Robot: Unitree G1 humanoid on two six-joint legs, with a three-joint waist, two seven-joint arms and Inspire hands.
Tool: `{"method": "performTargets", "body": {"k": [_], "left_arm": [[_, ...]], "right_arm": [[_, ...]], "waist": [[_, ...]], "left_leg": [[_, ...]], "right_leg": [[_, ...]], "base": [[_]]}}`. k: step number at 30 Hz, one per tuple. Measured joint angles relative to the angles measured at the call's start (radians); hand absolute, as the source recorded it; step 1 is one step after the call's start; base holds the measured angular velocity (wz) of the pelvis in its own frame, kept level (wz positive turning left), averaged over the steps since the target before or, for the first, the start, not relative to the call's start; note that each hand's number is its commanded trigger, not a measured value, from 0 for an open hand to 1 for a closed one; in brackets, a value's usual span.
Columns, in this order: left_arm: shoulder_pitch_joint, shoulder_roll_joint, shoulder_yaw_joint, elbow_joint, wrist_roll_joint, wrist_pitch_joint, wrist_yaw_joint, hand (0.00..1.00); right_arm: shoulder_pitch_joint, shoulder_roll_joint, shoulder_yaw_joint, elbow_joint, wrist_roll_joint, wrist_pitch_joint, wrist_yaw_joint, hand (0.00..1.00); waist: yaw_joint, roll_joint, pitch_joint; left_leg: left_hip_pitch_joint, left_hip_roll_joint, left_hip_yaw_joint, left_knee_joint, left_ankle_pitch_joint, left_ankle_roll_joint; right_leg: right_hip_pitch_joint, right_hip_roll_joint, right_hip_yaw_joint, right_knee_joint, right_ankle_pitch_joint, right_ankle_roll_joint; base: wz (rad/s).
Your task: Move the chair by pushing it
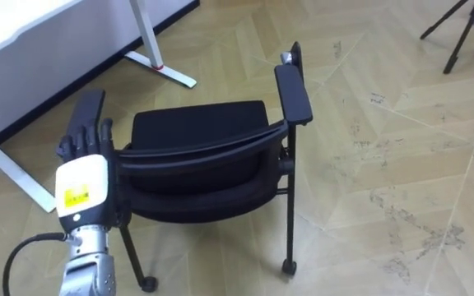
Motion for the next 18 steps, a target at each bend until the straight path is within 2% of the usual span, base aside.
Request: {"method": "performTargets", "body": {"k": [2, 7, 18], "left_arm": [[0.000, 0.000, -0.012, -0.020, 0.024, 0.017, -0.013, 0.00], [0.000, -0.004, -0.020, -0.020, 0.044, 0.033, -0.039, 0.00], [0.000, -0.011, -0.041, -0.020, 0.045, 0.039, -0.058, 0.00]], "right_arm": [[0.001, 0.000, -0.001, 0.000, 0.001, 0.005, 0.000, 0.00], [0.002, 0.001, 0.000, 0.000, 0.020, 0.006, 0.000, 0.00], [0.008, 0.001, 0.001, -0.002, 0.029, 0.004, 0.004, 0.00]], "waist": [[-0.001, 0.001, -0.0012], [-0.002, 0.001, -0.0012], [-0.002, -0.003, 0.0015]], "left_leg": [[0.001, 0.000, 0.005, 0.000, 0.000, 0.000], [0.004, 0.000, 0.011, 0.000, 0.000, 0.000], [0.003, 0.000, 0.011, -0.001, 0.000, 0.000]], "right_leg": [[0.000, 0.001, 0.010, 0.000, 0.000, 0.000], [0.000, 0.003, 0.020, 0.001, 0.000, 0.000], [-0.001, 0.003, 0.021, 0.000, 0.000, 0.000]], "base": [[-0.09], [-0.05], [0.00]]}}
